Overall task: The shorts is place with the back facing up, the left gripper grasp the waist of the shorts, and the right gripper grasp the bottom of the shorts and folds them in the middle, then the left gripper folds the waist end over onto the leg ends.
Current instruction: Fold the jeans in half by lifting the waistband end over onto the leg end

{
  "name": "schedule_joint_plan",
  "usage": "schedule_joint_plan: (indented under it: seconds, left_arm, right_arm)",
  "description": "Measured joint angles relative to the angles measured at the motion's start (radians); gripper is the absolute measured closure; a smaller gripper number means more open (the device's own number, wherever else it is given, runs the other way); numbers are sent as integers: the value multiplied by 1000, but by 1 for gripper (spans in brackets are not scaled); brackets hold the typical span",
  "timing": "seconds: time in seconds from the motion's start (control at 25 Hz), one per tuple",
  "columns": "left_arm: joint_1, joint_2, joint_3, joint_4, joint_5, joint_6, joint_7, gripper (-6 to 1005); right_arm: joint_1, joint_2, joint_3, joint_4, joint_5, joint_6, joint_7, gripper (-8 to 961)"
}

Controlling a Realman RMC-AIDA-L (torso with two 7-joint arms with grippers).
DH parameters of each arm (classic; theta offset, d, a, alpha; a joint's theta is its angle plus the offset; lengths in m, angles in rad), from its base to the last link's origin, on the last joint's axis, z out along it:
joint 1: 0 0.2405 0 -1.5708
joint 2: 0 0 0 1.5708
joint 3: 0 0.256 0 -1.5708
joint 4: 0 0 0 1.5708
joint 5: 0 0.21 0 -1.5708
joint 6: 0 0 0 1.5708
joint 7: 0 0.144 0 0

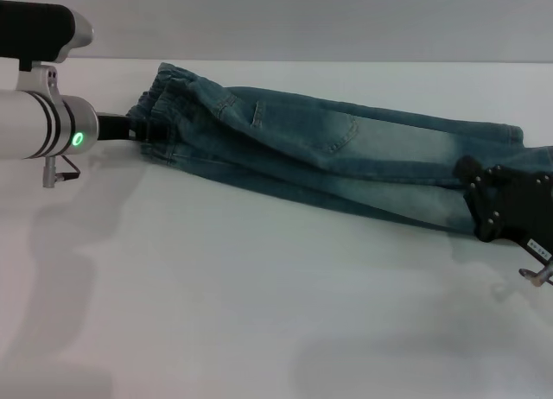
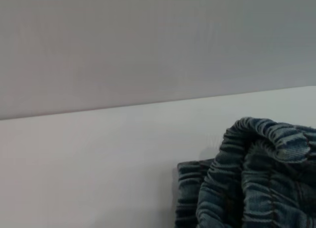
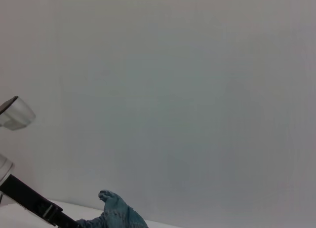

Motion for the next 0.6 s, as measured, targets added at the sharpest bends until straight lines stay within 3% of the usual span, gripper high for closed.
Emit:
schedule_joint_plan:
  seconds: [0.6]
  left_arm:
    - [-13, -5, 9, 3, -6, -34, 0, 201]
  right_arm:
    - [-2, 0, -9, 0, 0, -2, 0, 953]
